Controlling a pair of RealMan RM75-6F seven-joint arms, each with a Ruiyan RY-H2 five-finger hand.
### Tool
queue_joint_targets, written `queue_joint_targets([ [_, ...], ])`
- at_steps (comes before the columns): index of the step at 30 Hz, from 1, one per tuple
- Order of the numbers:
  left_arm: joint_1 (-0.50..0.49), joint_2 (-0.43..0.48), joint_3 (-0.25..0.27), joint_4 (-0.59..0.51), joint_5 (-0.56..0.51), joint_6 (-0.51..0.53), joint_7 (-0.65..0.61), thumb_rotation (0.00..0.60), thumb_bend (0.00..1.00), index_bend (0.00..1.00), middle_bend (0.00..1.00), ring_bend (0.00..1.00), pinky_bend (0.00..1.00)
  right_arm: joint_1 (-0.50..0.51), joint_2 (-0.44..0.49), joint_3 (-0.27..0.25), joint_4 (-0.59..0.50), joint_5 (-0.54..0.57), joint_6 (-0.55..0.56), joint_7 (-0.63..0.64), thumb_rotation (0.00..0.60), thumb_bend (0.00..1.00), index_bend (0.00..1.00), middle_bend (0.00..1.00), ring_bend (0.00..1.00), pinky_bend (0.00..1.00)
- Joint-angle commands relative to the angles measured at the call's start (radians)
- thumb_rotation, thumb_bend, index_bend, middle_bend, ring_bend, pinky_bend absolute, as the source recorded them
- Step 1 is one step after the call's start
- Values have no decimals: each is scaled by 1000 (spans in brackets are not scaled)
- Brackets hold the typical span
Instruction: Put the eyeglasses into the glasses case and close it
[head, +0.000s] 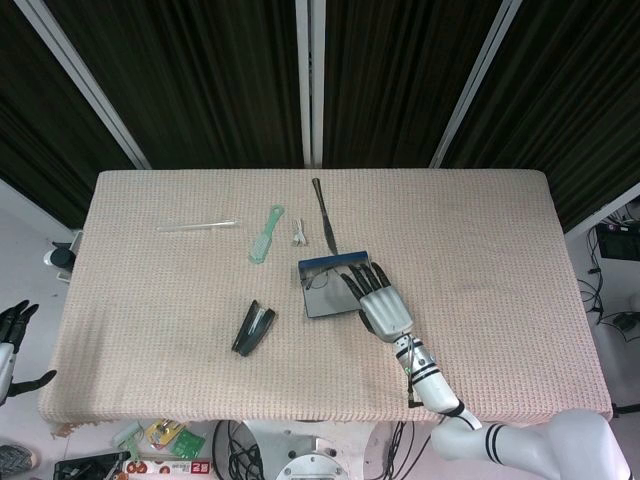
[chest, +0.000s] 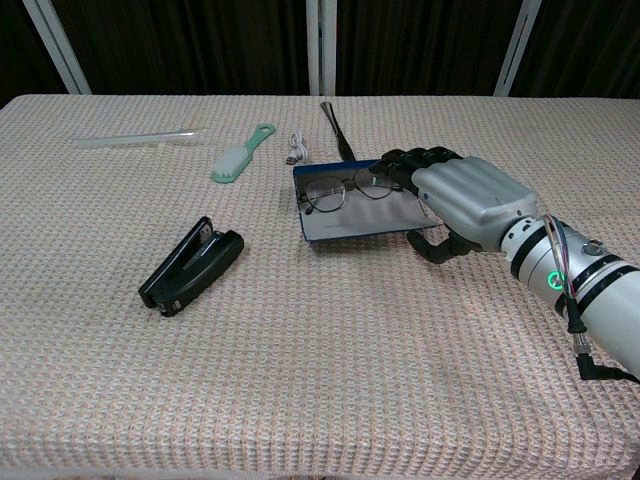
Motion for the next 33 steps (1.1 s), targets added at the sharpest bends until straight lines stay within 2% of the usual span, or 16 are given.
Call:
queue_joint_targets([
  [1, -1, -1, 0, 2, 0, -1, -1, 600, 107, 49, 30, 44, 192, 4, -18, 3, 31, -15, 4, 25, 600, 483, 141, 0, 0, 0],
  [14, -1, -4, 1, 8, -2, -10, -1, 600, 108, 48, 30, 44, 192, 23, -78, 31, 131, -14, -28, 69, 600, 474, 382, 0, 0, 0],
  [23, -2, -6, 2, 9, 0, -13, -5, 600, 109, 49, 30, 44, 193, 14, -102, 37, 170, -35, 10, 80, 600, 453, 657, 0, 0, 0],
  [27, -3, -5, 2, 7, 2, -11, -5, 600, 109, 49, 30, 44, 194, -2, -87, 31, 147, -40, 26, 75, 600, 484, 704, 0, 0, 0],
  [33, -1, -2, 5, 4, 5, -8, -6, 600, 109, 49, 31, 44, 194, -70, 0, -4, 41, -45, 75, 70, 600, 506, 762, 0, 0, 0],
])
